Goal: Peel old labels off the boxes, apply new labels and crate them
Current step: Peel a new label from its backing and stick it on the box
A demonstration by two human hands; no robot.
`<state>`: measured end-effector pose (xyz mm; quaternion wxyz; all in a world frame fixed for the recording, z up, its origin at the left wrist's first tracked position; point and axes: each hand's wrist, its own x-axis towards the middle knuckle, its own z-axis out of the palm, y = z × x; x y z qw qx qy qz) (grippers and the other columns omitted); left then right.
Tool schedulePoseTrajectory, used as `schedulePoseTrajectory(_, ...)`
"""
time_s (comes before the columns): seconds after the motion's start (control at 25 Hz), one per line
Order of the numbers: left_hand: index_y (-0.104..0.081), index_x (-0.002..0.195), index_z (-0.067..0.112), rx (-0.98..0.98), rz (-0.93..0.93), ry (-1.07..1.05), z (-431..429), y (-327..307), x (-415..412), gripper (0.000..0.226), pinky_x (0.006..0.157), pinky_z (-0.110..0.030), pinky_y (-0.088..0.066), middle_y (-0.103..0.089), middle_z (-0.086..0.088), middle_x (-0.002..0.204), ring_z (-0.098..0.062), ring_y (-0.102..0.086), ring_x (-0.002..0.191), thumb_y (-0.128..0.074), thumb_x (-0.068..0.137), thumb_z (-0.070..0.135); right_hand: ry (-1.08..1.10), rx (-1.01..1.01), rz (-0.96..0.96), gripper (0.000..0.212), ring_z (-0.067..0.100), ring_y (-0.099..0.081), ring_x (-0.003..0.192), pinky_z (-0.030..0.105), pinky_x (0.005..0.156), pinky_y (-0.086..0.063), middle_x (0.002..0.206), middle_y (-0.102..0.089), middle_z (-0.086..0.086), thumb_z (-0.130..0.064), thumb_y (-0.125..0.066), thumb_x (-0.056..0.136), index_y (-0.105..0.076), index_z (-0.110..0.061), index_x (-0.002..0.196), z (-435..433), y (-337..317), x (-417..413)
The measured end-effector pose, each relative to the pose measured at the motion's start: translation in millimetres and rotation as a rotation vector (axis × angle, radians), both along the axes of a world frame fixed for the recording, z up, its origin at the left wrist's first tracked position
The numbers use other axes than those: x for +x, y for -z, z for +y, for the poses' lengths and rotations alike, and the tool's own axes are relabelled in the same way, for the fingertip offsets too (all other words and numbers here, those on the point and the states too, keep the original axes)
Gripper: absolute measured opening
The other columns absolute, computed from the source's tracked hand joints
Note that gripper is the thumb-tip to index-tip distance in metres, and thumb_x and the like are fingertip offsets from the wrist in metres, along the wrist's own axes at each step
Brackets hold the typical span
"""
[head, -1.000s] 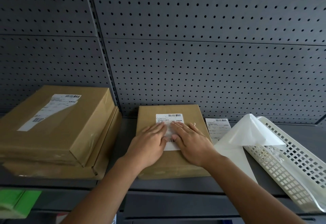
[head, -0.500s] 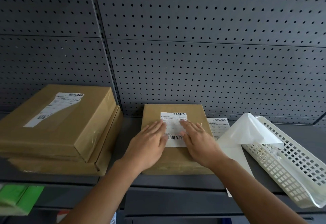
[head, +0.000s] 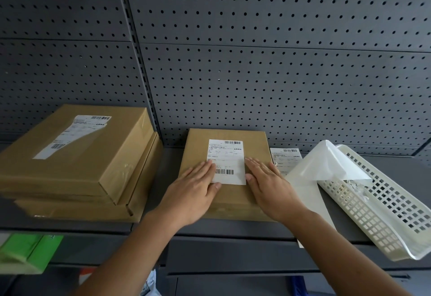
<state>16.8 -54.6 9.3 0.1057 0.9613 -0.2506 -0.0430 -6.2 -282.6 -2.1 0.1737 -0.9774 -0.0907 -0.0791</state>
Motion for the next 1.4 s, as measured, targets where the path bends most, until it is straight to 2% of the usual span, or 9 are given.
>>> schedulePoseTrajectory(0.2,-0.006,0.161,0.025,-0.047,-0.041,0.056,-1,-3,-18,0.063,0.125,-0.027,0.0,0.0,0.01,0.167,0.001,0.006,0.151,-0.011,0.105,0.053,-0.149,0.02,-0.051,0.055,0.006,-0.025,0.146,0.03,0.123,-0.01,0.155,-0.038,-0.005,-0.042,-0.019,0.103,-0.033,-0.018,0.151,24,-6,-18)
schedulePoseTrajectory(0.36,-0.003,0.161,0.028,0.002,-0.046,0.102,1,4,-32,0.068,0.126,-0.03,-0.005,0.0,0.011,0.168,0.002,0.006,0.151,0.0,0.099,0.057,-0.222,-0.035,0.01,0.053,0.001,-0.012,0.148,0.03,0.123,-0.003,0.161,-0.024,-0.009,-0.041,-0.021,0.107,-0.019,-0.021,0.156,42,1,-35)
schedulePoseTrajectory(0.52,0.007,0.158,0.027,0.064,-0.03,0.04,15,1,-30,0.067,0.124,-0.027,0.004,0.015,0.014,0.163,0.003,0.015,0.148,-0.003,0.099,0.056,-0.148,-0.112,-0.031,0.056,-0.001,-0.01,0.148,0.029,0.123,0.003,0.16,-0.024,-0.01,-0.045,-0.016,0.105,-0.022,-0.02,0.155,27,4,-39)
schedulePoseTrajectory(0.76,0.018,0.155,0.031,0.076,-0.008,-0.031,42,9,-35,0.071,0.125,-0.028,0.002,0.023,0.017,0.162,0.004,0.019,0.147,0.01,0.092,0.062,-0.052,-0.127,-0.041,0.059,-0.001,-0.019,0.146,0.034,0.123,-0.008,0.158,-0.03,-0.01,-0.047,-0.014,0.103,-0.029,-0.02,0.154,-4,11,-52)
schedulePoseTrajectory(0.88,0.019,0.155,0.03,0.028,0.013,-0.066,43,10,-37,0.069,0.122,-0.023,0.006,0.024,0.017,0.161,0.004,0.019,0.147,0.001,0.096,0.062,-0.003,-0.126,-0.025,0.063,-0.003,-0.015,0.146,0.03,0.123,-0.006,0.158,-0.028,-0.011,-0.052,-0.01,0.102,-0.027,-0.022,0.154,-18,12,-58)
schedulePoseTrajectory(0.96,0.018,0.156,0.028,-0.005,0.047,-0.109,42,8,-39,0.072,0.12,-0.021,0.004,0.025,0.017,0.16,0.004,0.018,0.147,-0.007,0.098,0.063,0.077,-0.043,-0.015,0.062,-0.008,-0.01,0.143,0.023,0.122,0.0,0.158,-0.028,-0.012,-0.054,-0.013,0.101,-0.026,-0.023,0.154,-27,5,-60)
schedulePoseTrajectory(1.04,0.016,0.157,0.03,-0.114,0.134,-0.189,42,5,-39,0.077,0.12,-0.023,-0.009,0.024,0.02,0.16,0.003,0.012,0.148,-0.014,0.097,0.066,0.185,0.131,0.019,0.057,-0.01,-0.009,0.139,0.018,0.118,-0.002,0.158,-0.027,-0.011,-0.05,-0.024,0.103,-0.025,-0.025,0.154,-35,-4,-59)
schedulePoseTrajectory(1.24,-0.006,0.161,0.033,-0.725,0.461,-0.545,31,7,-21,0.084,0.119,-0.038,-0.024,-0.018,0.01,0.165,-0.016,-0.024,0.15,-0.043,0.094,0.068,0.42,0.815,0.338,0.058,0.012,-0.038,0.138,0.028,0.109,-0.032,0.15,-0.038,-0.011,-0.049,-0.043,0.1,-0.028,-0.027,0.151,-29,-11,-36)
schedulePoseTrajectory(1.4,-0.048,0.145,0.032,-0.972,0.609,-0.612,20,14,-15,0.055,0.087,-0.023,-0.046,-0.062,0.013,0.131,-0.006,-0.058,0.114,-0.055,0.096,0.056,0.445,0.933,0.368,0.036,0.012,-0.06,0.11,0.039,0.099,-0.049,0.125,-0.062,-0.006,-0.036,-0.051,0.099,-0.047,-0.023,0.132,-13,1,-23)
